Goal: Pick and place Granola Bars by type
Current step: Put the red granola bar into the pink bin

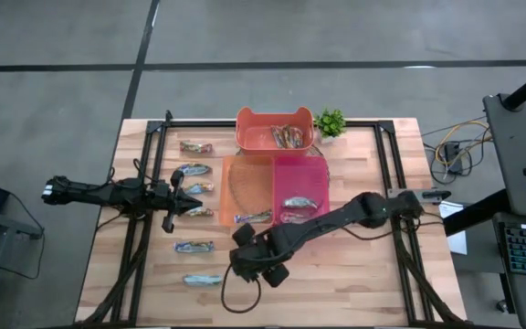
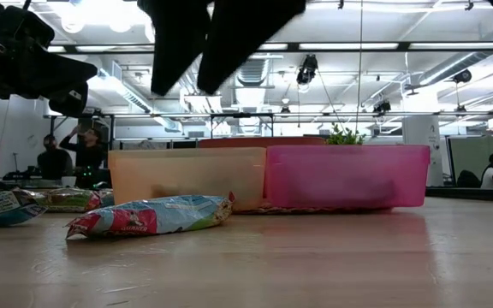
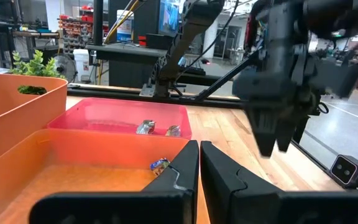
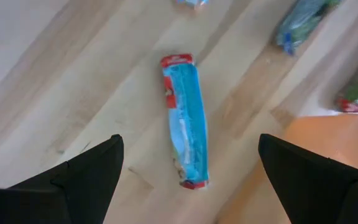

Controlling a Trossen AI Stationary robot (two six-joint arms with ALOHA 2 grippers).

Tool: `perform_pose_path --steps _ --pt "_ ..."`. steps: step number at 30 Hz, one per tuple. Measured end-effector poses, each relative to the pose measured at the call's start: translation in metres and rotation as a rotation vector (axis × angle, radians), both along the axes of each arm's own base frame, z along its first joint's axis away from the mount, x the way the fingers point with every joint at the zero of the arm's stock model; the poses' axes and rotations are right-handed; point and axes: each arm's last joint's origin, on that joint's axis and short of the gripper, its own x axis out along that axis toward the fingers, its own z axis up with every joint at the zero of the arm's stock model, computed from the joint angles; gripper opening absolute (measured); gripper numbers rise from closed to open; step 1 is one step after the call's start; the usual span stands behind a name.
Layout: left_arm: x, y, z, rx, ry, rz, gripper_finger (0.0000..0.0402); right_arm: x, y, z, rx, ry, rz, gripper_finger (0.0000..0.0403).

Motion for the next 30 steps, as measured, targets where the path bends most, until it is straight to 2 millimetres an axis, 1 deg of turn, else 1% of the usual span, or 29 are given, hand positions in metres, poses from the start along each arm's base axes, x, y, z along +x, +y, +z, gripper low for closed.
perform_pose_path --steps 5,10,17,21,30 --pt "0.000 0.000 0.000 0.000 0.000 0.000 0.0000 0.007 -0.005 -0.021 -0.020 0.038 -0.001 0.0359" --pt "0.000 0.000 0.000 0.000 0.000 0.000 0.0000 0.017 -0.017 -0.046 -0.039 0.084 -0.027 0.0359" --pt "0.000 0.000 0.000 0.000 0.000 0.000 0.0000 0.025 -0.033 -0.072 -0.056 0.136 -0.045 0.0359" --pt "0.000 0.000 0.000 0.000 0.000 0.000 0.0000 0.025 -0.038 -0.080 -0.060 0.156 -0.031 0.0359" --pt "0.000 0.000 0.000 0.000 0.000 0.000 0.0000 0.026 -0.047 -0.086 -0.035 0.174 -0.022 0.0356"
